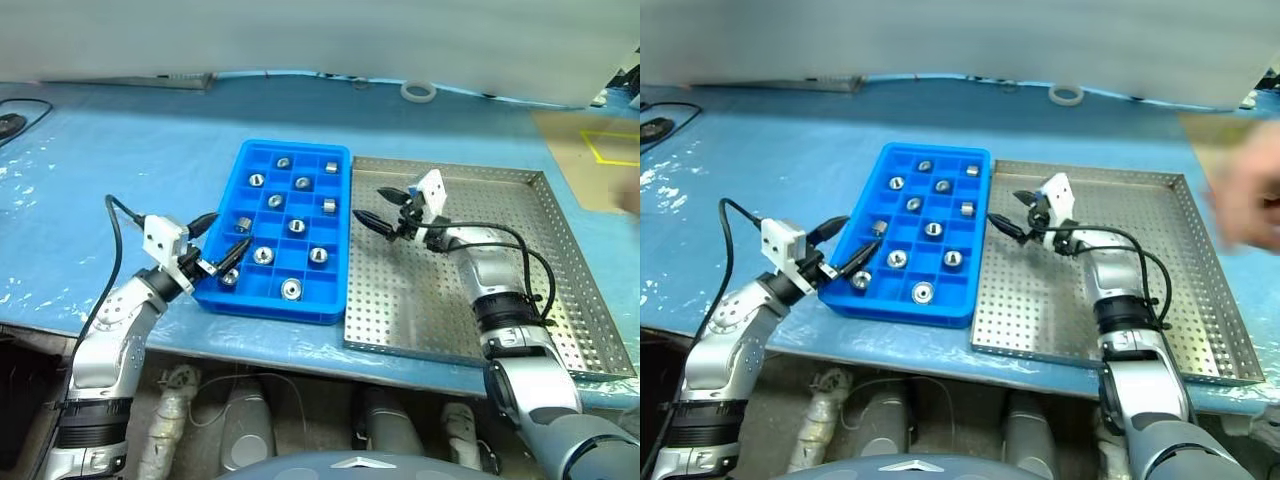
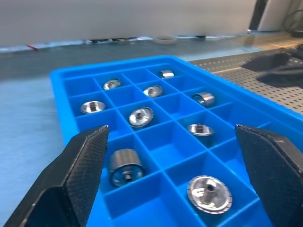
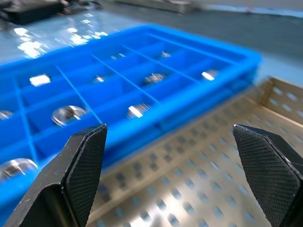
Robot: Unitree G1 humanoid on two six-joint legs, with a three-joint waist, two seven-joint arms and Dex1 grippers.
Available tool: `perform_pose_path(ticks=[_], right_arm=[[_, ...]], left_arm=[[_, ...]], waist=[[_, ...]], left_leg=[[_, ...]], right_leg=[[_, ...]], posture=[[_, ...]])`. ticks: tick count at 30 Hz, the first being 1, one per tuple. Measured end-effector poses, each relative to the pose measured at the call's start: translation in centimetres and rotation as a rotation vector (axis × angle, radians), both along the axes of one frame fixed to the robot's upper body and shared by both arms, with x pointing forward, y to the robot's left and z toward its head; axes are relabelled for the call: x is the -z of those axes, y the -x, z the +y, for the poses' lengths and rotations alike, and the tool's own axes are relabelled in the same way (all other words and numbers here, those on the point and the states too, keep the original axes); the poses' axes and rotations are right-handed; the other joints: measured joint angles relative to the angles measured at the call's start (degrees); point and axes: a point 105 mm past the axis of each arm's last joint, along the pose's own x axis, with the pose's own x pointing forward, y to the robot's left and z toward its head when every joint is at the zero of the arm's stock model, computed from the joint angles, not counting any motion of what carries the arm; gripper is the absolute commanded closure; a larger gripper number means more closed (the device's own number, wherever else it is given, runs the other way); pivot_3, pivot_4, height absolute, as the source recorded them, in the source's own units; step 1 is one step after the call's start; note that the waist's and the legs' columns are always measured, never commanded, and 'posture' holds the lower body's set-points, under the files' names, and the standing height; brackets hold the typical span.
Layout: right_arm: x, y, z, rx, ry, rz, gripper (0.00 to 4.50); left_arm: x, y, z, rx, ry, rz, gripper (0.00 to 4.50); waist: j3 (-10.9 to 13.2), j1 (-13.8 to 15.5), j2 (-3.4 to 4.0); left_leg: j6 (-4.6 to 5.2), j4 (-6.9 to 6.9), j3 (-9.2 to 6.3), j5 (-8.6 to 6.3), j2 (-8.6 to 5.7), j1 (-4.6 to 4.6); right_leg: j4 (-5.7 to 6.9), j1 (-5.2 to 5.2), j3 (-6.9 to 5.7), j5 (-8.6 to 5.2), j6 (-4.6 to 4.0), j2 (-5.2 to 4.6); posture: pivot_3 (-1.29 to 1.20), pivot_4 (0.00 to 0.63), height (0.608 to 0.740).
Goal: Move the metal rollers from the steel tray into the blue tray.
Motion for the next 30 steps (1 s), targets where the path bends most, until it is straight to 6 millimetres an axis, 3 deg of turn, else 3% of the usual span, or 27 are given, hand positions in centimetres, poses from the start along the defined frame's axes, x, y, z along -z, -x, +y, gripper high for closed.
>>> perform_pose_path(ticks=[8,13,21,26,30], right_arm=[[0.4,-1.3,-5.4,0.300,-0.009,-0.032,0.04],[0.6,-1.6,-6.4,0.374,-0.029,-0.035,0.04],[0.3,-1.9,-5.8,0.336,-0.046,-0.038,0.04],[-0.4,-0.4,-3.1,0.116,-0.109,-0.024,0.04],[-0.6,0.4,-2.1,0.025,-0.134,0.001,0.04]], left_arm=[[-0.6,-0.4,3.8,-0.212,0.038,-0.074,0.00],[-0.5,-0.8,6.1,-0.346,0.050,-0.085,0.00],[-0.8,-0.9,6.0,-0.337,0.064,-0.097,0.00],[-0.8,-0.3,3.9,-0.208,0.081,-0.092,0.00],[-0.7,0.1,2.8,-0.144,0.086,-0.079,0.00]], waist=[[0.0,-1.5,-0.01],[0.0,-1.8,-0.01],[0.0,-1.6,-0.01],[0.0,-1.2,-0.01],[0.0,-1.2,-0.01]], left_leg=[[0.00,-0.01,0.02,0.00,0.00,0.02],[0.01,-0.01,0.04,-0.01,-0.01,-0.01],[0.04,0.00,0.05,-0.02,-0.02,-0.01],[0.08,0.00,0.08,-0.05,0.02,-0.02],[0.08,0.03,0.08,-0.04,0.01,-0.01]], right_leg=[[-0.01,-0.02,0.00,0.00,0.01,0.04],[-0.01,-0.05,-0.01,0.00,0.01,0.04],[-0.01,-0.05,-0.01,0.00,0.01,0.04],[-0.02,-0.06,-0.02,0.00,0.00,0.04],[0.01,-0.04,-0.02,0.00,0.00,0.03]], posture=[[-0.04,0.150,0.740],[-0.03,0.150,0.740],[-0.02,0.150,0.740],[-0.01,0.150,0.740],[-0.01,0.150,0.740]])
